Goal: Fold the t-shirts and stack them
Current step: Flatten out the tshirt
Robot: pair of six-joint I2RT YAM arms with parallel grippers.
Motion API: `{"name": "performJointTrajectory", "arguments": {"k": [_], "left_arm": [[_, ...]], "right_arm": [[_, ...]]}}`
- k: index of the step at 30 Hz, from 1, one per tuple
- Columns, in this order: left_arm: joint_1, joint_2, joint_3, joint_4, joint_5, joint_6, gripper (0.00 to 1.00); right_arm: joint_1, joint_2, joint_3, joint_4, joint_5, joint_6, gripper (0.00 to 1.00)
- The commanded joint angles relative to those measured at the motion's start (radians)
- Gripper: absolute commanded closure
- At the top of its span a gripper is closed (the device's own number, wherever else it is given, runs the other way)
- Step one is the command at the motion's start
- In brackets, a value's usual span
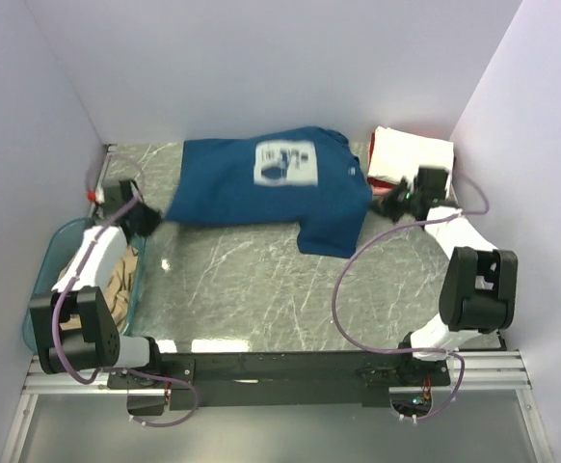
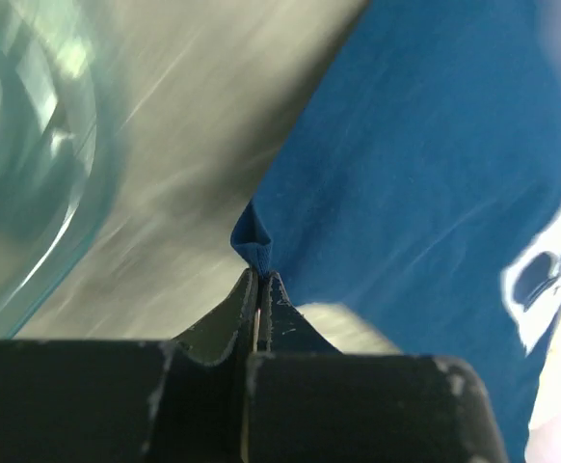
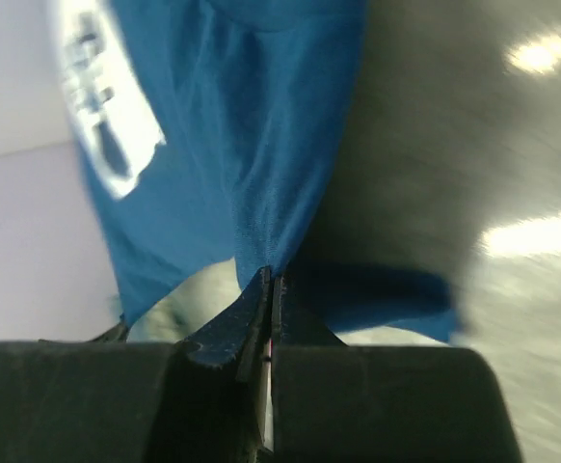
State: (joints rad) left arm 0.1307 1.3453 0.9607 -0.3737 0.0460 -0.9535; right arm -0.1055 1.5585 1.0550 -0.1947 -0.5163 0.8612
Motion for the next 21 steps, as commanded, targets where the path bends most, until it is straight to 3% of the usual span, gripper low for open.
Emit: {"name": "performJointTrajectory", "arguments": {"k": [1,7,10,11,14,21], "left_arm": [[-0.048,-0.051,-0.12,0.044,-0.043,-0.048,1.0],[-0.098,-0.069,-0.224,0.019,-0.146,-0.085,1.0],[-0.112,-0.084,-0.246,0.018,-0.163,-0.088,1.0],[-0.117,-0.089,-0.247,0.018,-0.163,-0.087,1.0],[-0.126,-0.1,-0.244,0.003,-0.169,-0.082,1.0],[-0.126,-0.143,-0.232,-0.022,-0.175,-0.045,1.0]], "right_arm": [[-0.008,0.021,-0.084,0.071,0.067,-0.074,1.0],[-0.02,0.04,-0.176,0.054,0.144,-0.148,0.96],[-0.019,-0.01,-0.2,0.041,0.176,-0.179,0.74],[-0.019,-0.027,-0.214,0.037,0.185,-0.189,0.59],[-0.017,-0.112,-0.239,0.003,0.234,-0.211,0.47],[0.051,-0.427,-0.418,-0.022,0.315,-0.218,0.47]]}}
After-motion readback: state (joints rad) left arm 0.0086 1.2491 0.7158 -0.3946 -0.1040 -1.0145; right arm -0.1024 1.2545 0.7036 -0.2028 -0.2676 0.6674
